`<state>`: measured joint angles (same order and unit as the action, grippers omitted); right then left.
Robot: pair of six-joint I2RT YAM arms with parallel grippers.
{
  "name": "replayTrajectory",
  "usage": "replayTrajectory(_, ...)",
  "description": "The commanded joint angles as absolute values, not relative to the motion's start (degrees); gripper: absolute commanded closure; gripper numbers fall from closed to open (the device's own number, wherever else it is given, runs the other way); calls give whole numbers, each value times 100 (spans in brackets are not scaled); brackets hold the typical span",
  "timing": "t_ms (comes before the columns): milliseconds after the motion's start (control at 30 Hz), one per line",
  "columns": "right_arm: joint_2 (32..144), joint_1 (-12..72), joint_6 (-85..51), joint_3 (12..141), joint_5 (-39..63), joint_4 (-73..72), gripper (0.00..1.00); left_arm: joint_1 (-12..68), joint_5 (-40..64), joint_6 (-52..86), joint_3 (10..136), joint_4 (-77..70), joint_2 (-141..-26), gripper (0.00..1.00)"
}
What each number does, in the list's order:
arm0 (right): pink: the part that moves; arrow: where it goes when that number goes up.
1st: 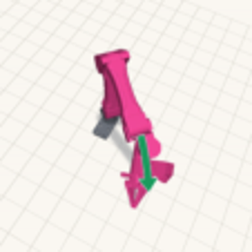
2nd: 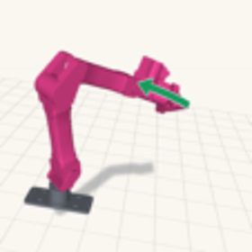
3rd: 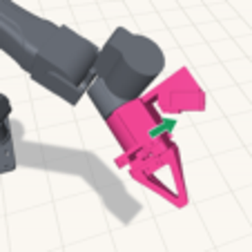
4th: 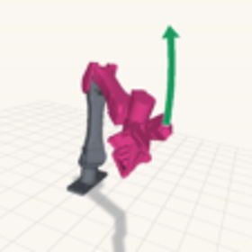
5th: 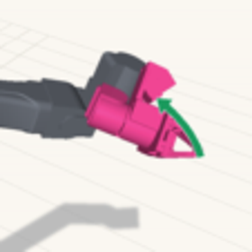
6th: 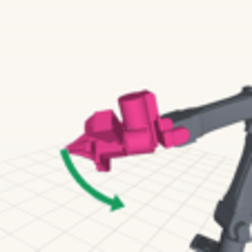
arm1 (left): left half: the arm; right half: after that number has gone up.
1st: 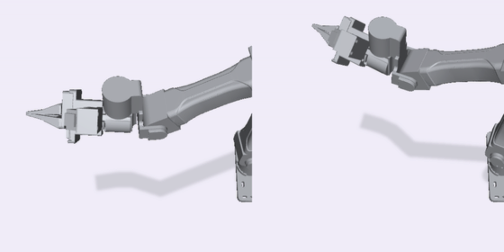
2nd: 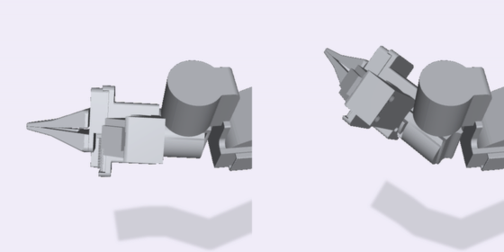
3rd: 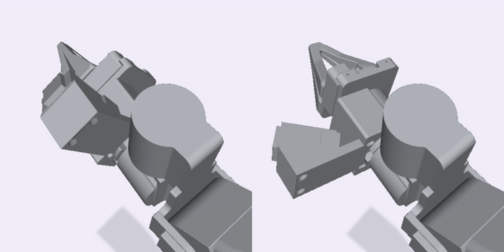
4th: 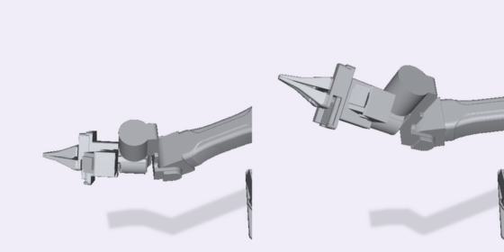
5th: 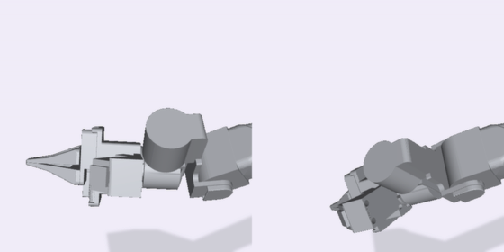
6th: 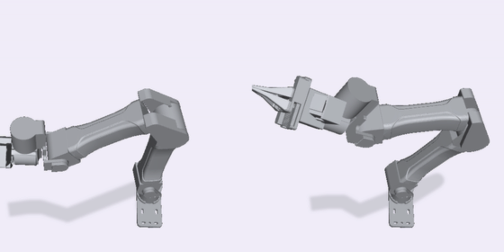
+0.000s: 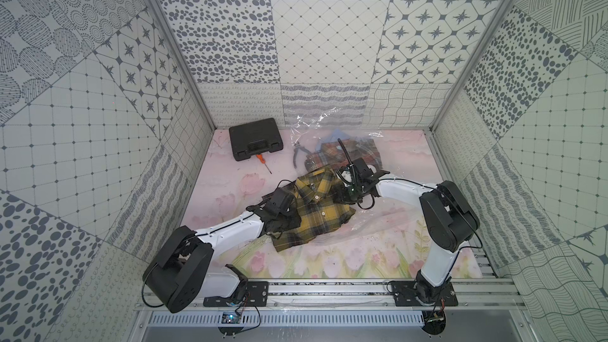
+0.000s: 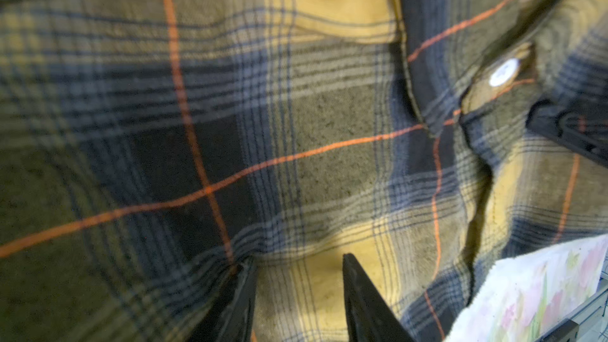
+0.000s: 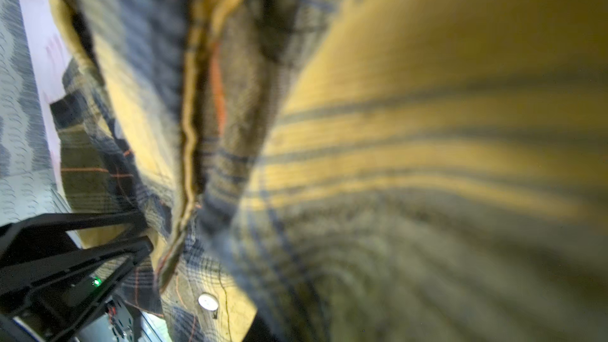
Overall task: Place the folded shirt into the vacuum bag
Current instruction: Adjust the shirt in the vacuum bag, then pick up the shirt in the vacuum bag.
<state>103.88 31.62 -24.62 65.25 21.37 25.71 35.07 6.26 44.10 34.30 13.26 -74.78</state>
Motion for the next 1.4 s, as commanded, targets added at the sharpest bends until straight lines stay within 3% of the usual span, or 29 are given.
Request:
replayTrajectory(0, 10101, 3291, -2055, 7052, 1290, 3356, 91, 3330, 32, 3982, 3783, 2521, -6897, 56)
replayTrajectory(100, 10127, 3570, -1789, 7571, 595, 4071, 93, 3047, 79, 3906, 3771, 2998, -6759, 56)
replayTrajectory(367, 10677, 4544, -1876, 8930, -494, 5060, 94, 3032, 678, 4062, 3262, 1658, -7315, 57)
replayTrajectory(733, 11446, 5562, -2971, 9685, 842, 3956, 95, 2894, 838, 3991, 3290, 1669, -7135, 58)
replayTrajectory(1067, 11733, 5660, -3419, 9147, 1208, 3085, 90, 1404, -267, 3186, 4622, 4774, -5652, 59)
replayTrajectory(1200, 11870, 5822, -3410, 9239, 1082, 3066, 66, 1179, -466, 2973, 4890, 5068, -5471, 59)
replayTrajectory(1367, 12123, 6229, -2948, 9348, 379, 3344, 21, 925, -565, 2920, 5116, 5207, -5210, 59)
